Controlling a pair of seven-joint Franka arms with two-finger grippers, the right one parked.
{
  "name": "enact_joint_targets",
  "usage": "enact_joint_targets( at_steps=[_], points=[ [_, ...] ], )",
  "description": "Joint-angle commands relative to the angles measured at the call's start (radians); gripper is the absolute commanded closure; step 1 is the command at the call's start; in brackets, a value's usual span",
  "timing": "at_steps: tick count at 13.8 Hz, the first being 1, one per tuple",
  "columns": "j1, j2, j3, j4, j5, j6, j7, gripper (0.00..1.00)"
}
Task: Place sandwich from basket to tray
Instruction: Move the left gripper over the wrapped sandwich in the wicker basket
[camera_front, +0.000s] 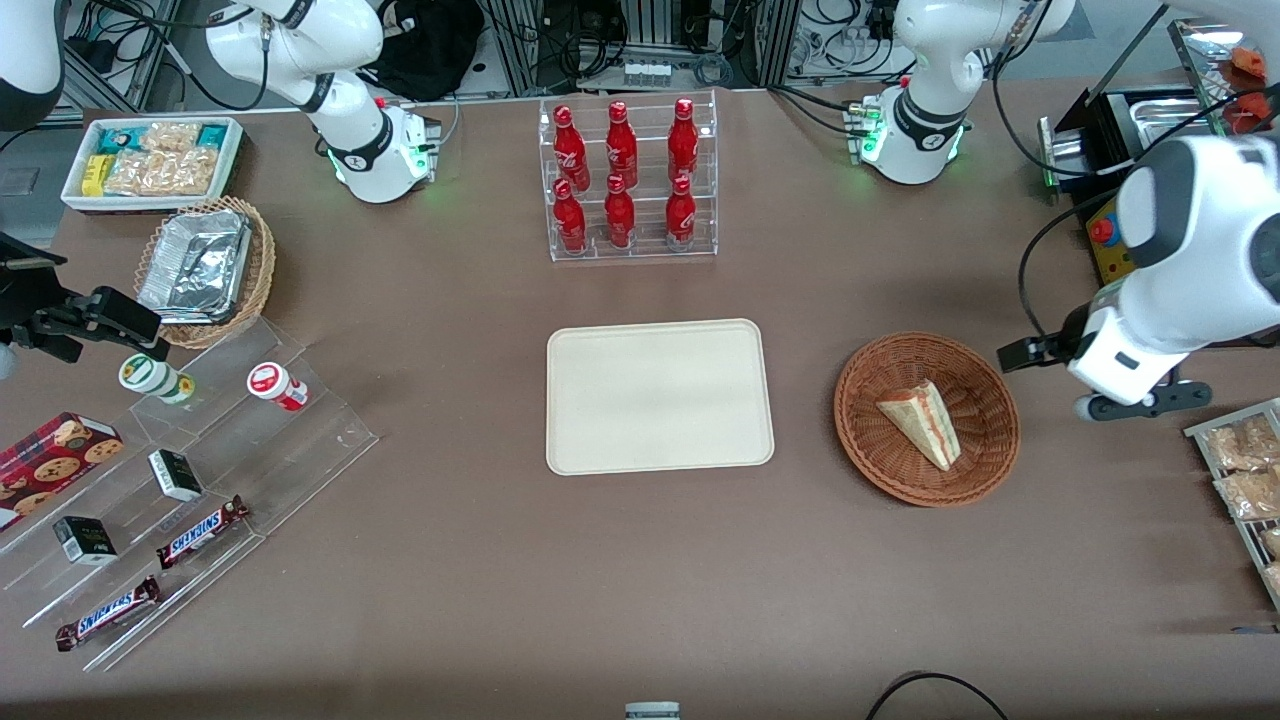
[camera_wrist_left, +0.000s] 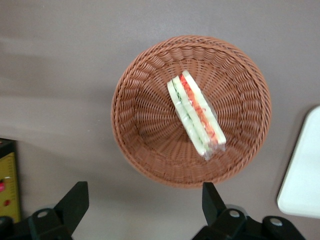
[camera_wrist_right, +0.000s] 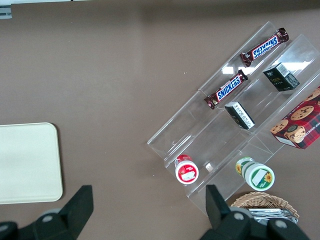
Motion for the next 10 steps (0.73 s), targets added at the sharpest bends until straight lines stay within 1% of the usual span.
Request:
enact_joint_targets(
  at_steps=[1, 4, 6, 10],
  points=[
    [0.001, -0.026, -0.002, -0.093, -0.052, 0.097, -0.1, 0.0],
    [-0.002, -0.011, -0.002, -0.145, -0.109, 0.182, -0.269, 0.0],
    [-0.035, 0.003, -0.005, -0.167, -0.112, 0.236, -0.355, 0.0],
    [-0.071, 0.057, -0.005, -0.178, -0.111, 0.301, -0.449, 0.0]
  ],
)
